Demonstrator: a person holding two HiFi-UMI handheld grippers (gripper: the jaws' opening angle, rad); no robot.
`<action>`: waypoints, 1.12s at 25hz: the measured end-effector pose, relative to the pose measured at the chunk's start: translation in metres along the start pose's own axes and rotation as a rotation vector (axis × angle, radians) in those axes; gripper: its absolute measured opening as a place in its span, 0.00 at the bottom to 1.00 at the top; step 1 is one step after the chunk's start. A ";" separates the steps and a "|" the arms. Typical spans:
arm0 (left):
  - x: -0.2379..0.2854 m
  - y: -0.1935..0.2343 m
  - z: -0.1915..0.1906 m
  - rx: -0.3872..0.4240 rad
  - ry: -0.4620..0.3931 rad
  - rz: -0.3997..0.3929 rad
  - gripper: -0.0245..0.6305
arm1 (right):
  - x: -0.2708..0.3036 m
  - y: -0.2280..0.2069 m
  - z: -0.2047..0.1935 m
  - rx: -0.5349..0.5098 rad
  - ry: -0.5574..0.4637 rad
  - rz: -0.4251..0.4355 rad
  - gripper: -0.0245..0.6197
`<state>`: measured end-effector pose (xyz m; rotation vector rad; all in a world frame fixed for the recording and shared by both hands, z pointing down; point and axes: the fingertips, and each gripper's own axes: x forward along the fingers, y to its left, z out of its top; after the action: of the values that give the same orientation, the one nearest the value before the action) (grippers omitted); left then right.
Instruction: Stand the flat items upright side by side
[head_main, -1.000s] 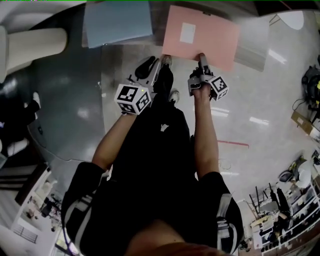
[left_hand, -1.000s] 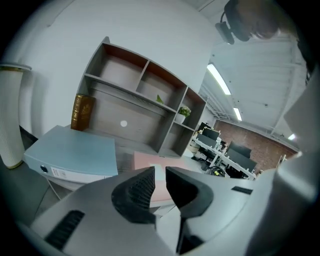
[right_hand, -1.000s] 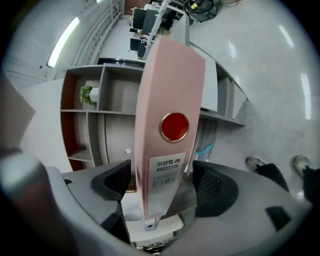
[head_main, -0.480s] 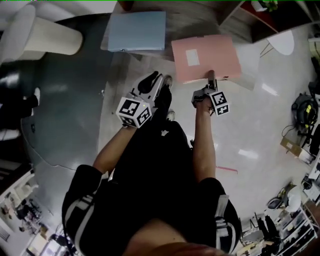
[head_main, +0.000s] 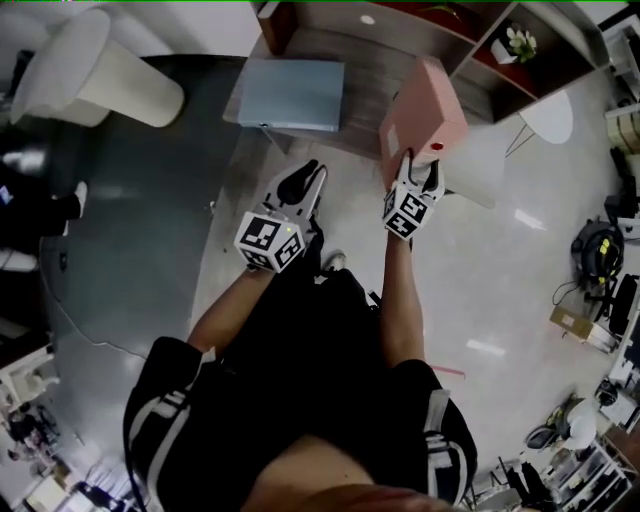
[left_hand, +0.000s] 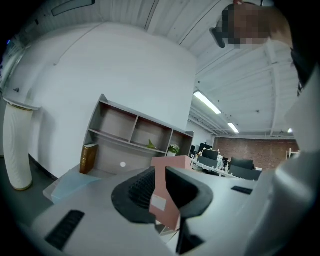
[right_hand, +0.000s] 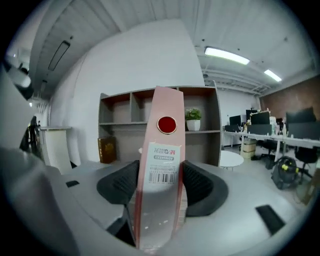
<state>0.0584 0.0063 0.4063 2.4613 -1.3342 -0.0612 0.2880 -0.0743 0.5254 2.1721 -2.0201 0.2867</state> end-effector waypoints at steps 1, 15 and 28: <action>0.002 0.002 0.007 0.000 -0.009 -0.005 0.16 | 0.001 0.006 -0.002 -0.035 0.011 -0.007 0.49; 0.052 0.079 0.061 -0.008 -0.018 -0.098 0.15 | 0.050 0.019 -0.032 -0.037 0.173 -0.263 0.47; 0.105 0.113 0.072 -0.017 0.014 -0.165 0.15 | 0.119 -0.005 -0.021 0.025 0.200 -0.420 0.47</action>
<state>0.0114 -0.1560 0.3872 2.5474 -1.1177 -0.0941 0.3008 -0.1834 0.5751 2.4016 -1.4233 0.4485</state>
